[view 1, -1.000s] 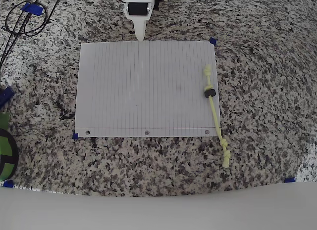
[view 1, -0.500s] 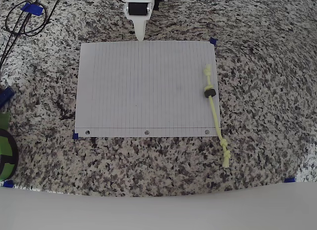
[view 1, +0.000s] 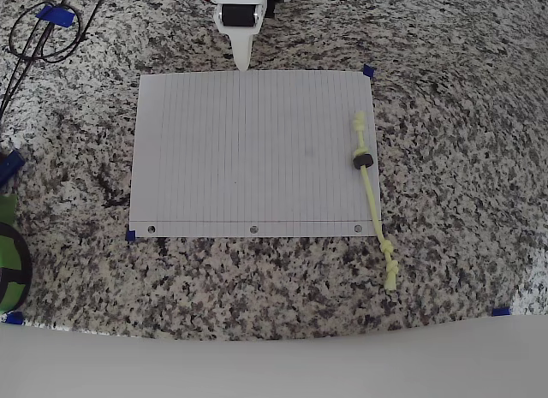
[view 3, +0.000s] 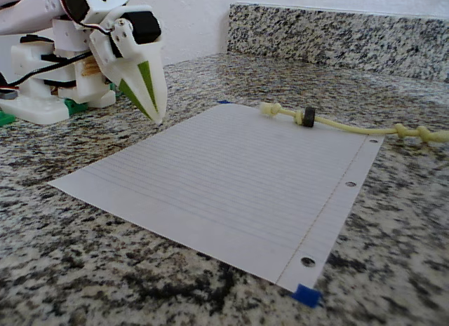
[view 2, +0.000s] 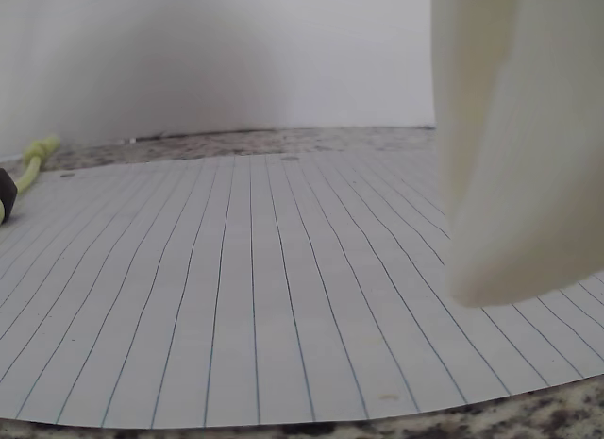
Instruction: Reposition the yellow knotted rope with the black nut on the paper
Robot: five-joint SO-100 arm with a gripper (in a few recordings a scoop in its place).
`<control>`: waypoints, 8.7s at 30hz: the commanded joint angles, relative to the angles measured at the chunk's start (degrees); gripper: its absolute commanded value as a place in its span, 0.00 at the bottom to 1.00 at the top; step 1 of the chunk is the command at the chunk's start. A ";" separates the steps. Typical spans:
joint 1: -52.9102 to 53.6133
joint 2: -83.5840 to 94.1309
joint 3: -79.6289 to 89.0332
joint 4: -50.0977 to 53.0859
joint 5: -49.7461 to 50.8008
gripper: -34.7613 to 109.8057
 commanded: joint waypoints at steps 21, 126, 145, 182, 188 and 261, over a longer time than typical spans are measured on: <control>-0.09 0.35 0.09 0.26 0.79 0.24; -33.22 -91.14 -40.34 -48.43 79.54 0.58; -34.10 -93.60 -43.07 -48.43 72.07 0.24; -7.56 -33.40 -31.82 -56.69 15.21 0.24; -0.26 -20.65 -25.14 -55.46 15.21 0.24; -14.85 0.26 -2.46 -22.50 38.41 0.24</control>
